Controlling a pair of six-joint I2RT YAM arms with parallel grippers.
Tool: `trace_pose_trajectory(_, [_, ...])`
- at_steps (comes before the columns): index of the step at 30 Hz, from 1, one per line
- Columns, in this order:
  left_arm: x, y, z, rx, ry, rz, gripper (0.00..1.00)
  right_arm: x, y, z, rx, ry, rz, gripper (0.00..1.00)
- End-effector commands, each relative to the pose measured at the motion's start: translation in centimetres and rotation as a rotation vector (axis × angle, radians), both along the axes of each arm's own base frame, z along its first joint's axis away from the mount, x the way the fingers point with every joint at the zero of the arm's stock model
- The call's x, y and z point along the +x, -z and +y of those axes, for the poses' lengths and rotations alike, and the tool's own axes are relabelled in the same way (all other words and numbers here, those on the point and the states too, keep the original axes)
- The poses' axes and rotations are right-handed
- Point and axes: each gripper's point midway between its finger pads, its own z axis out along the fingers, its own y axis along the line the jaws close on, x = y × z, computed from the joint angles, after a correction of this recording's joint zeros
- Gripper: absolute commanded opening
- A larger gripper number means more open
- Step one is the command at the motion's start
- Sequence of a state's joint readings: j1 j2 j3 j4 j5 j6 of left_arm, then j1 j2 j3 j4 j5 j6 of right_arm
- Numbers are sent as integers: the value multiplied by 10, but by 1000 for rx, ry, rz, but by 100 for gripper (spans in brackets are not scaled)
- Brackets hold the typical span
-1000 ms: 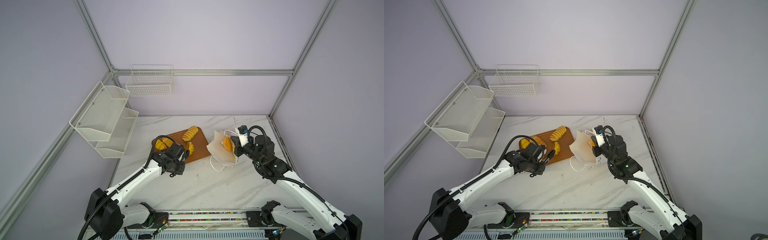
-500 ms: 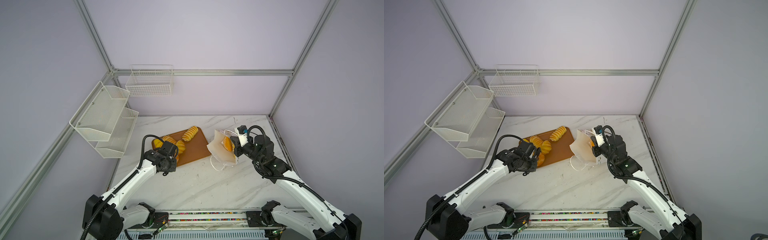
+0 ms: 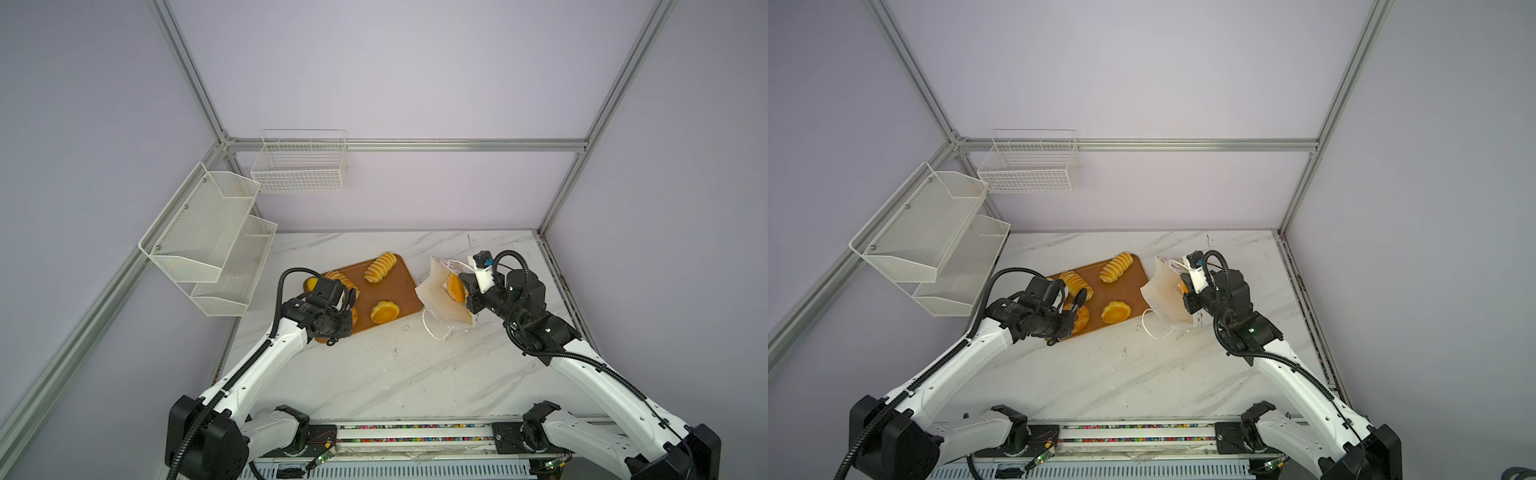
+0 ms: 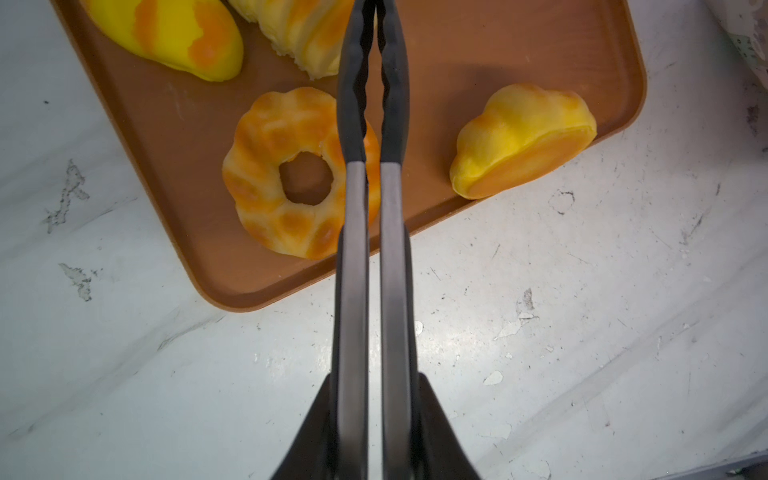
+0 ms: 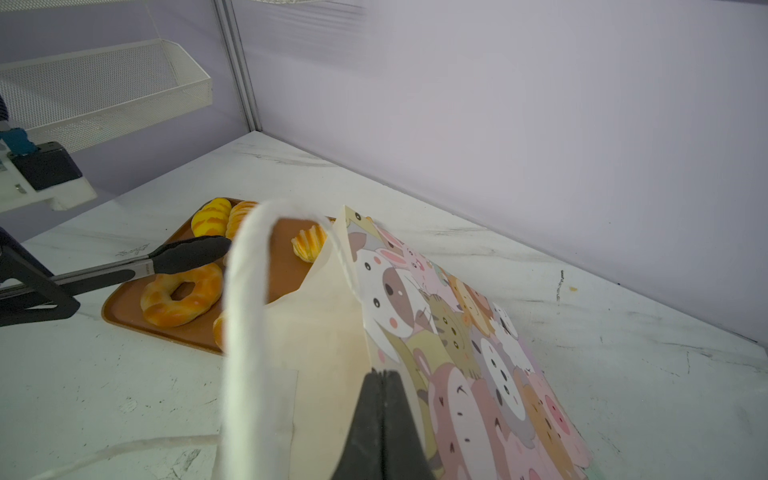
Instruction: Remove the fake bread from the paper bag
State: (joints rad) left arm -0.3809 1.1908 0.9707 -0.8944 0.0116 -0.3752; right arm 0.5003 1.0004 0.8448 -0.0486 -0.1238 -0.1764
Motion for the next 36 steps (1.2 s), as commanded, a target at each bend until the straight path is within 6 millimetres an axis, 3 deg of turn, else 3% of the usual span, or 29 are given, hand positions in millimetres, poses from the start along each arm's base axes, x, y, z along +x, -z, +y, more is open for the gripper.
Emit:
trace_pose_trajectory(1, [10,-38,-26,-74,147,-117,21,0,-14,1,14,-4,-25,0])
trace_pose_trajectory(8, [-5,-51,-42,23,250,-167,25,1,-13,2,15,-4,-22,0])
trace_pose_trajectory(16, [-22,-65,-56,311,473,-273,32,1,-13,2,13,-1,-21,0])
trace_pose_trajectory(21, [-13,-75,-53,522,632,-341,39,0,-15,1,12,1,-22,0])
trace_pose_trajectory(28, [0,-60,-46,764,816,-359,41,-5,-20,-6,12,19,-32,0])
trace_pose_trajectory(36, [6,-53,-52,889,976,-472,41,-3,-18,-5,8,20,-24,0])
